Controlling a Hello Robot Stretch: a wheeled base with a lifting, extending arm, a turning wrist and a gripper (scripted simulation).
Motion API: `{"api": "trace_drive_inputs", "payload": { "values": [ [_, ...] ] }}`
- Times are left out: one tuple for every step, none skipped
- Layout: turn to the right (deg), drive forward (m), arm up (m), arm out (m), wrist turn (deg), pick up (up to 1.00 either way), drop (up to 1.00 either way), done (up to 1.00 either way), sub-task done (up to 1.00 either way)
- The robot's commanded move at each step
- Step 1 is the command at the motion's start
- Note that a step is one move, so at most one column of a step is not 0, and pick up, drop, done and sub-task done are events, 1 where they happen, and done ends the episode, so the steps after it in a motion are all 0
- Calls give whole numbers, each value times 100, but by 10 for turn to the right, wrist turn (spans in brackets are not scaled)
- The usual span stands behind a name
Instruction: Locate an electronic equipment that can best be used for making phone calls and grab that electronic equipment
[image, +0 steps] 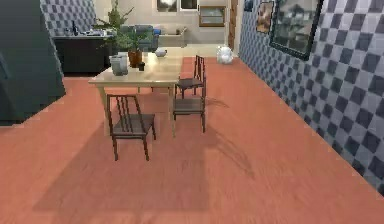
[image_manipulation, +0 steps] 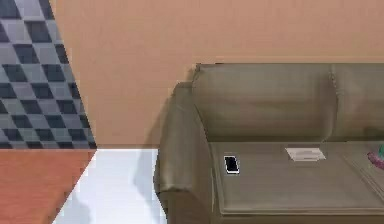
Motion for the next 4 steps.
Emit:
{"api": "trace_drive_inputs", "payload": {
  "values": [
    [-450, 0, 0, 0, 0, 0, 0, 0, 0],
    [-450, 0, 0, 0, 0, 0, 0, 0, 0],
    [0, 10, 0, 0, 0, 0, 0, 0, 0],
    [450, 0, 0, 0, 0, 0, 0, 0, 0]
  ]
}}
